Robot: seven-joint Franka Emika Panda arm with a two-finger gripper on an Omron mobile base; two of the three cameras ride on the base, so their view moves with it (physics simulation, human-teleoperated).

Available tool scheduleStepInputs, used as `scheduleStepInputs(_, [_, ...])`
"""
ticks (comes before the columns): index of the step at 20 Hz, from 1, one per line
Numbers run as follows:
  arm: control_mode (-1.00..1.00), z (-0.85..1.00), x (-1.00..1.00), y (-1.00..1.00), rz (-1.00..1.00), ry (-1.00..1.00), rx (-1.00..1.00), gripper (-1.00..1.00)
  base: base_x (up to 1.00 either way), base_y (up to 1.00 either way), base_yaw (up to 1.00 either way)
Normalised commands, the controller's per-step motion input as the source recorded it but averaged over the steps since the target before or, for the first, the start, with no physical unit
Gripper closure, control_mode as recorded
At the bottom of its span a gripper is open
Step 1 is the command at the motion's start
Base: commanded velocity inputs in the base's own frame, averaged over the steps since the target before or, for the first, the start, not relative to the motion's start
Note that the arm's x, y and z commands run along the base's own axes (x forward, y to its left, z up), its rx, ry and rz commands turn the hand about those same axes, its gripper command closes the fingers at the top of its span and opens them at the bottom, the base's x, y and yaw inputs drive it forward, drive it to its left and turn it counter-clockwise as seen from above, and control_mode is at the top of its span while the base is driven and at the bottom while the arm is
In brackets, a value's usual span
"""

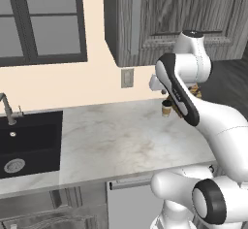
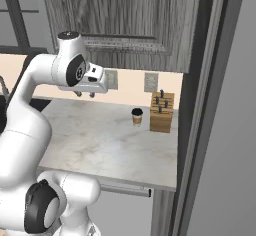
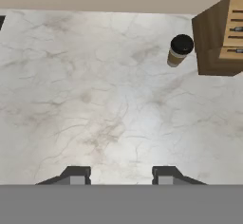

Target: Pick the sponge and spray from the cabinet and place them on the counter.

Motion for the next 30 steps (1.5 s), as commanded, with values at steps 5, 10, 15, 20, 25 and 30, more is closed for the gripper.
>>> scheduleStepInputs(5, [-1.00, 0.00, 0.00, 0.00, 0.00, 0.00, 0.00, -1.00, 0.00, 0.00, 0.00])
scheduleStepInputs(10, [-1.00, 0.00, 0.00, 0.00, 0.00, 0.00, 0.00, -1.00, 0.00, 0.00, 0.00])
scheduleStepInputs(15, [-1.00, 0.04, -0.10, 0.09, 0.00, -0.06, -0.05, -1.00, 0.00, 0.00, 0.00])
scheduleStepInputs(20, [-1.00, 0.03, -0.20, 0.02, 0.00, -0.09, 0.00, -1.00, 0.00, 0.00, 0.00])
scheduleStepInputs(25, [-1.00, 0.15, -0.25, 0.01, 0.00, -0.14, 0.01, -1.00, 0.00, 0.00, 0.00])
scheduleStepInputs(30, [-1.00, 0.21, -0.20, 0.00, 0.00, -0.09, 0.02, -1.00, 0.00, 0.00, 0.00])
